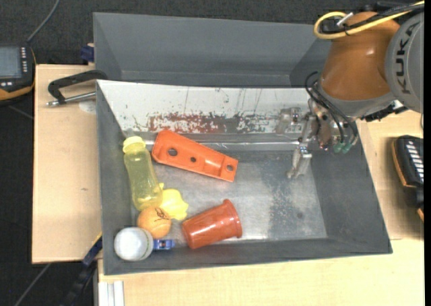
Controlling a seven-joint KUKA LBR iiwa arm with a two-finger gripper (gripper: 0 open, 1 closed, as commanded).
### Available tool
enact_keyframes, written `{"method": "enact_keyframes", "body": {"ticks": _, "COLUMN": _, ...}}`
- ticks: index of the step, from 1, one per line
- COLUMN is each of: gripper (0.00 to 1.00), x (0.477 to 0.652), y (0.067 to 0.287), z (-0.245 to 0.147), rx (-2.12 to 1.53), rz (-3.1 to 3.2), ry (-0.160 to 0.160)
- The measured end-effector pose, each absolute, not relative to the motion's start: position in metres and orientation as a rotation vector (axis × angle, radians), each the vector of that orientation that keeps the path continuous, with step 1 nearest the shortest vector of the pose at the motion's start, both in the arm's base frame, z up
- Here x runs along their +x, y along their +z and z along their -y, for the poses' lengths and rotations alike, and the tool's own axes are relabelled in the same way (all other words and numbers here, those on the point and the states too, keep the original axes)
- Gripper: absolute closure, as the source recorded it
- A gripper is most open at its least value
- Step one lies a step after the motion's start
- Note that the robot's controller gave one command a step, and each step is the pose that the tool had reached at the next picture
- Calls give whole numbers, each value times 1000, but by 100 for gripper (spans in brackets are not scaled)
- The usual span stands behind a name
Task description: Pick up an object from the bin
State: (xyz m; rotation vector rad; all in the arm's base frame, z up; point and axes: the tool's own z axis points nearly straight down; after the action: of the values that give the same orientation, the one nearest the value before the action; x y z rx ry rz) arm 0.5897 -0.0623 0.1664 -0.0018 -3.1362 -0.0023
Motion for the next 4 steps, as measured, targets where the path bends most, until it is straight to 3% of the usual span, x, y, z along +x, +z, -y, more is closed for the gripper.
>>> {"method": "enact_keyframes", "body": {"ticks": 1, "gripper": 0, "x": 591, "y": 172, "z": 62, "rx": 0, "rz": 3144, "ry": -1}}
{"method": "enact_keyframes", "body": {"ticks": 2, "gripper": 0, "x": 585, "y": 145, "z": 23, "rx": 130, "rz": 3141, "ry": -1}}
{"method": "enact_keyframes", "body": {"ticks": 3, "gripper": 0, "x": 592, "y": 108, "z": 10, "rx": 421, "rz": 3118, "ry": -7}}
{"method": "enact_keyframes", "body": {"ticks": 4, "gripper": 0, "x": 595, "y": 88, "z": -12, "rx": 122, "rz": 3142, "ry": -1}}
